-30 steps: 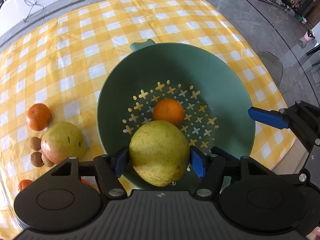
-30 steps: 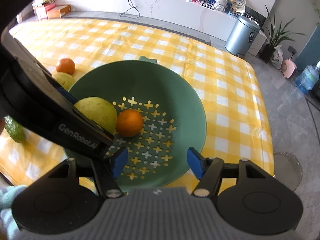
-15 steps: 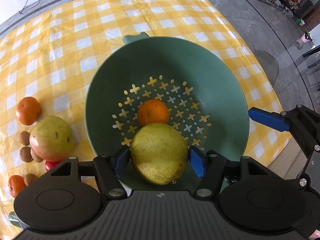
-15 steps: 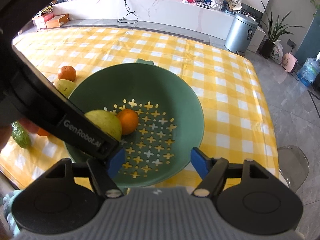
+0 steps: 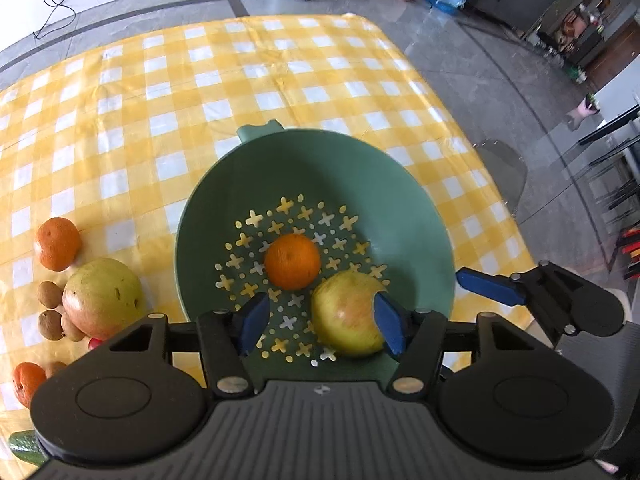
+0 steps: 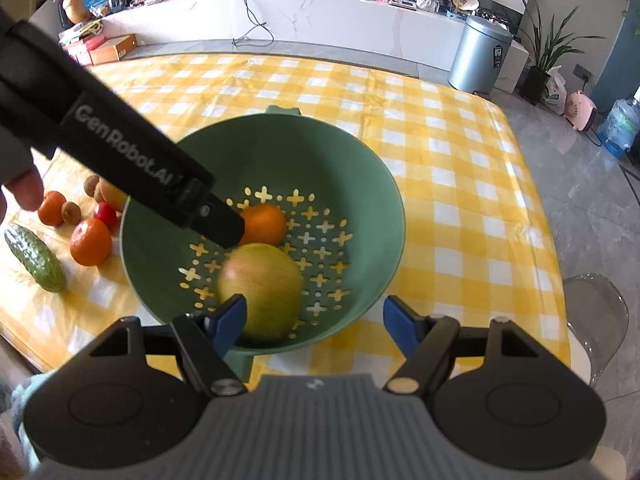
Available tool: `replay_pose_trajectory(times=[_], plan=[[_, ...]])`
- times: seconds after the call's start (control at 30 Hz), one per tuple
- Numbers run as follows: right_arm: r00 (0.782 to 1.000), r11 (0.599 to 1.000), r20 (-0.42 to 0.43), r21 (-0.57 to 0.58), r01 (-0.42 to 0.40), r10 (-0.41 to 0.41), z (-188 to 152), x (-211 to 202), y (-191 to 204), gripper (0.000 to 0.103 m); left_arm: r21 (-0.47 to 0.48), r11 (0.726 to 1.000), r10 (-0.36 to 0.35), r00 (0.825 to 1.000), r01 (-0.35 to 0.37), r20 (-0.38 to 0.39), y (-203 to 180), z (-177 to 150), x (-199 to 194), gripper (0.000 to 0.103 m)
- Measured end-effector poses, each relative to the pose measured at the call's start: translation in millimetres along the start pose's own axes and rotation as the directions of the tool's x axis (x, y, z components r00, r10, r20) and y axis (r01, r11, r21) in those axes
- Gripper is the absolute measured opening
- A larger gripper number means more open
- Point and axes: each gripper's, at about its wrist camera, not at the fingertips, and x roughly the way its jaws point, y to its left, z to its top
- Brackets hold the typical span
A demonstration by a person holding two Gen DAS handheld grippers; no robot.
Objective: Organize fruits
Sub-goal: 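Set the pear into the colander and open the left gripper, then withdraw both tools from the colander back toward the remaining fruit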
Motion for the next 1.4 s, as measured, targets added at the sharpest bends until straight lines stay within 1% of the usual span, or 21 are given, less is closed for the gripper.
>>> replay_pose_trajectory(times=[0.17,0.27,0.4,0.47,0.53,0.6,0.7,0.77,0.83,0.9,0.93,0.97,1.03,1.17,1.23,1.27,1.4], plan=[[0.999,0.999,0.041,0.038,-0.026,0.024,2,-8,6,0.074,0.013,1.0,0.009,0.998,-0.01,0.064,7,-10,-23,0.07],[0.997,0.996,0.063,0.071,-0.056,0.052,3,-13,13,0.075,0.018,1.0,0.007,0.994,-0.009,0.112,14,-16,-40,0.07],[0.991,0.992,0.105,0.091,-0.092,0.082,6,-19,29,0.077,0.03,0.998,0.046,0.982,-0.052,0.181,26,-24,-63,0.074],[0.987,0.988,0.126,0.102,-0.115,0.102,7,-21,39,0.079,0.05,0.995,0.07,0.972,-0.083,0.223,34,-29,-75,0.076],[0.982,0.982,0.141,0.122,-0.144,0.126,9,-21,48,0.079,0.064,0.991,0.097,0.958,-0.118,0.269,41,-35,-87,0.084],[0.978,0.976,0.15,0.141,-0.167,0.146,11,-19,59,0.08,0.064,0.987,0.117,0.944,-0.144,0.31,49,-41,-98,0.088],[0.972,0.969,0.163,0.154,-0.193,0.167,15,-15,77,0.082,0.054,0.99,0.102,0.926,-0.13,0.363,65,-50,-111,0.09],[0.97,0.97,0.175,0.143,-0.194,0.168,16,-14,90,0.083,0.03,0.992,0.101,0.922,-0.121,0.374,77,-56,-116,0.09],[0.967,0.972,0.191,0.129,-0.197,0.171,16,-13,102,0.085,-0.002,0.99,0.129,0.915,-0.138,0.381,88,-62,-119,0.09],[0.962,0.971,0.204,0.118,-0.208,0.181,16,-11,113,0.087,-0.026,0.982,0.183,0.898,-0.188,0.401,96,-69,-121,0.09],[0.96,0.97,0.209,0.116,-0.216,0.188,16,-11,117,0.087,-0.031,0.979,0.196,0.891,-0.201,0.409,100,-72,-121,0.09],[0.957,0.968,0.214,0.114,-0.222,0.195,17,-10,123,0.087,-0.031,0.98,0.194,0.89,-0.199,0.413,105,-75,-121,0.09],[0.956,0.969,0.219,0.104,-0.222,0.195,18,-8,131,0.087,-0.019,0.982,0.181,0.9,-0.189,0.396,115,-78,-120,0.09],[0.961,0.98,0.21,0.044,-0.192,0.179,23,-1,148,0.087,-0.016,0.978,0.2,0.905,-0.21,0.376,128,-83,-114,0.091],[0.963,0.984,0.208,0.011,-0.178,0.172,25,0,154,0.087,-0.022,0.981,0.186,0.912,-0.191,0.366,137,-87,-112,0.099],[0.964,0.985,0.207,-0.003,-0.171,0.168,26,2,156,0.087,-0.029,0.983,0.178,0.915,-0.179,0.363,142,-88,-111,0.102],[0.968,0.987,0.194,-0.045,-0.153,0.159,29,13,164,0.087,-0.065,0.984,0.178,0.919,-0.166,0.352,159,-92,-105,0.103]])
